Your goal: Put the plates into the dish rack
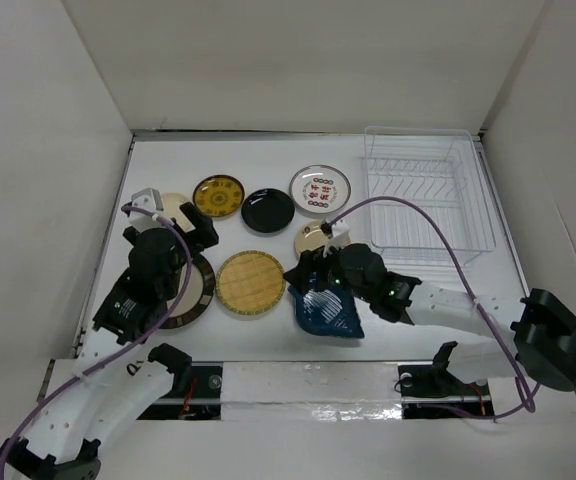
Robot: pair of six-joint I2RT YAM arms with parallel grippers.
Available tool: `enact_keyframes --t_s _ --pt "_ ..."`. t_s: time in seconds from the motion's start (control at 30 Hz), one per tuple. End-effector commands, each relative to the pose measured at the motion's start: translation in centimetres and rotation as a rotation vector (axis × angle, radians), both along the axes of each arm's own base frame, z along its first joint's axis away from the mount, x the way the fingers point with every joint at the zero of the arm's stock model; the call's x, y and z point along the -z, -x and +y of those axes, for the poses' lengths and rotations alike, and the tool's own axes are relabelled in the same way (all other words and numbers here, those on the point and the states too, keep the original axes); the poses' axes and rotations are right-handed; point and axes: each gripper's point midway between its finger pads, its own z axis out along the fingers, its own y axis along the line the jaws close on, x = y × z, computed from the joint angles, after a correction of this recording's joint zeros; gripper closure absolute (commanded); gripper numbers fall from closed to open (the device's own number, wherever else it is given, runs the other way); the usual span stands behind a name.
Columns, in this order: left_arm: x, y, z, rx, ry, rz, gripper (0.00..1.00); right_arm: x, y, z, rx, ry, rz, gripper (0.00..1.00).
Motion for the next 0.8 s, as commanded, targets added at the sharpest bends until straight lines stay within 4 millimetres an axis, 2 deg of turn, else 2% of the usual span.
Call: enact_keyframes --t_s 0.0,0.03,0.07,0.13,0.17,0.23,0.27,0.3,0.33,0.37,0.4,0.43,0.47,0.5,0.53,0.6,0.63,0.73,0.77 --pt "-1.9 0.2 -0.7 0.05 0.026 -0.084 0.01 -5.6 -0.1 1.6 -0.052 -0.062 -0.154 0.27" --pt "-2.2 0.3 -0.6 0.062 0.005 -0.096 0.01 -6.7 0.1 2.0 -0.079 -0.075 -0.169 0.42" --pt "-2.9 0.4 -0.7 0.072 0.004 -0.123 0.01 -7.0 0.1 2.2 -0.086 -0.071 -0.17 0.77" --pt "-3.1 0.5 -1.2 0.119 -0.01 -0.144 0.01 -7.7 0.1 2.6 -0.111 -0.051 -0.185 1.0" --pt "-3.8 0.6 -1.4 0.143 -0.03 -0.178 0.01 -8.1 -0.2 3.1 -0.115 -0.033 -0.174 1.0" --pt "-3.6 0.6 -1.6 0.166 -0.054 -0.19 0.02 -8.3 -1.0 3.4 -0.128 -0.01 -0.166 1.0" --pt "-4.1 0.7 -1.6 0.174 -0.057 -0.22 0.13 -8.5 -1.4 3.8 -0.14 0.001 -0.151 1.0" --pt "-3.9 0.6 -1.8 0.189 -0.079 -0.226 0.26 -8.6 -1.6 3.9 -0.197 -0.017 -0.132 1.0" --pt "-3.9 0.6 -1.8 0.197 -0.087 -0.238 0.62 -8.8 -1.9 3.9 -0.22 -0.03 -0.12 1.0" --pt "-4.4 0.6 -1.8 0.198 -0.085 -0.264 0.77 -8.9 -2.4 3.7 -0.228 -0.042 -0.104 1.0" --pt "-3.9 0.5 -1.8 0.199 -0.104 -0.263 0.9 -8.5 -3.1 3.7 -0.24 -0.045 -0.084 1.0" --pt "-3.9 0.4 -1.7 0.196 -0.111 -0.27 1.0 -8.2 -3.7 3.3 -0.274 -0.065 -0.05 1.0" --pt "-3.9 0.2 -1.8 0.195 -0.114 -0.279 1.0 -7.6 -4.1 3.2 -0.295 -0.064 -0.018 1.0" --pt "-3.6 0.1 -1.9 0.202 -0.122 -0.277 1.0 -7.8 -4.7 3.5 -0.317 -0.07 -0.004 1.0" --pt "-3.5 0.0 -2.1 0.209 -0.13 -0.278 1.0 -5.5 -5.1 4.0 -0.347 -0.043 0.063 1.0" --pt "-3.0 -0.3 -2.5 0.223 -0.132 -0.264 1.0 -3.3 -6.1 3.8 -0.34 0.005 0.131 0.99" --pt "-2.7 -0.4 -2.5 0.224 -0.132 -0.257 1.0 -1.9 -7.2 3.8 -0.32 0.034 0.147 0.96" --pt "-2.1 -0.4 -2.3 0.21 -0.13 -0.247 0.94 -0.1 -7.9 4.3 -0.344 0.062 0.196 0.76" --pt "-2.2 -0.3 -2.3 0.209 -0.124 -0.256 0.87 2.0 -8.1 4.3 -0.34 0.097 0.243 0.59"
